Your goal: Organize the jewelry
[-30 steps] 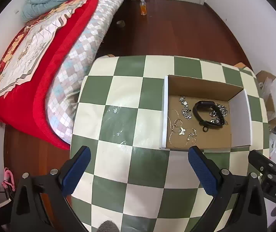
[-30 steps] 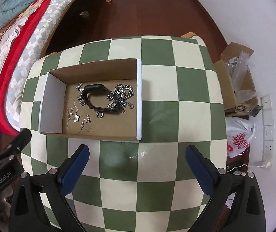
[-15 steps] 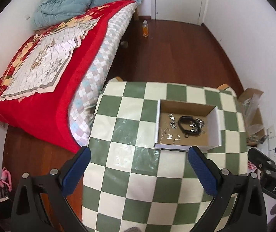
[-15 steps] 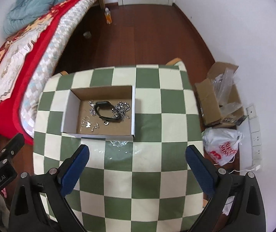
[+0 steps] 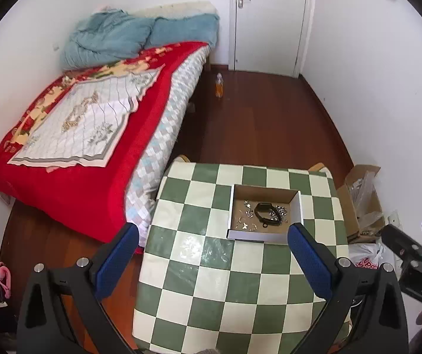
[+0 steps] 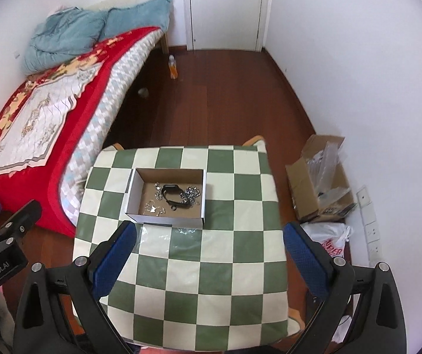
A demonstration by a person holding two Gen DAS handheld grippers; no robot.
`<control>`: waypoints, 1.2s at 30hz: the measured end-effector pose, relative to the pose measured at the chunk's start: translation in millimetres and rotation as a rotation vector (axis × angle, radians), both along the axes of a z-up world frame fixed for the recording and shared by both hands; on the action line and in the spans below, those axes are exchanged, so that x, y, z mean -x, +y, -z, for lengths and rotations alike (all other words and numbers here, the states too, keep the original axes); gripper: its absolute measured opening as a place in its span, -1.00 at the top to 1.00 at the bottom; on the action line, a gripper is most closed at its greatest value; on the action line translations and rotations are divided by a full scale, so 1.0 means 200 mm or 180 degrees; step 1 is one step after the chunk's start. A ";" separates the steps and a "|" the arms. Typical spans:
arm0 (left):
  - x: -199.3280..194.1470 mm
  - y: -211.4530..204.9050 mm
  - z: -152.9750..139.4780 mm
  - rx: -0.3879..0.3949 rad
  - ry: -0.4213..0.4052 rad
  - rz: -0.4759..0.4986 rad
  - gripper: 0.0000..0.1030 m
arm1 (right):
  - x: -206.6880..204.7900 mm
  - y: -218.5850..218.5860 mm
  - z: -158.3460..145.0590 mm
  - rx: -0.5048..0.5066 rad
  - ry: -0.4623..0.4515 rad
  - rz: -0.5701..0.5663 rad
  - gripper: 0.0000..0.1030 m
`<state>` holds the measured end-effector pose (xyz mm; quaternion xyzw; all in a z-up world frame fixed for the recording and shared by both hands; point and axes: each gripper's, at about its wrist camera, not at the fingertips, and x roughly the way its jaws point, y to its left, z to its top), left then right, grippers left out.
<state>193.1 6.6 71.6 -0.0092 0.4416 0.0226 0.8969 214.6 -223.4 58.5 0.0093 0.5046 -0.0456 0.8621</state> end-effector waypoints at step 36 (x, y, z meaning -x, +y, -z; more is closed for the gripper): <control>0.22 -0.03 -0.10 -0.0120 -0.0253 -0.0052 -1.00 | 0.34 0.00 -0.17 0.0189 -0.0321 0.0141 -1.00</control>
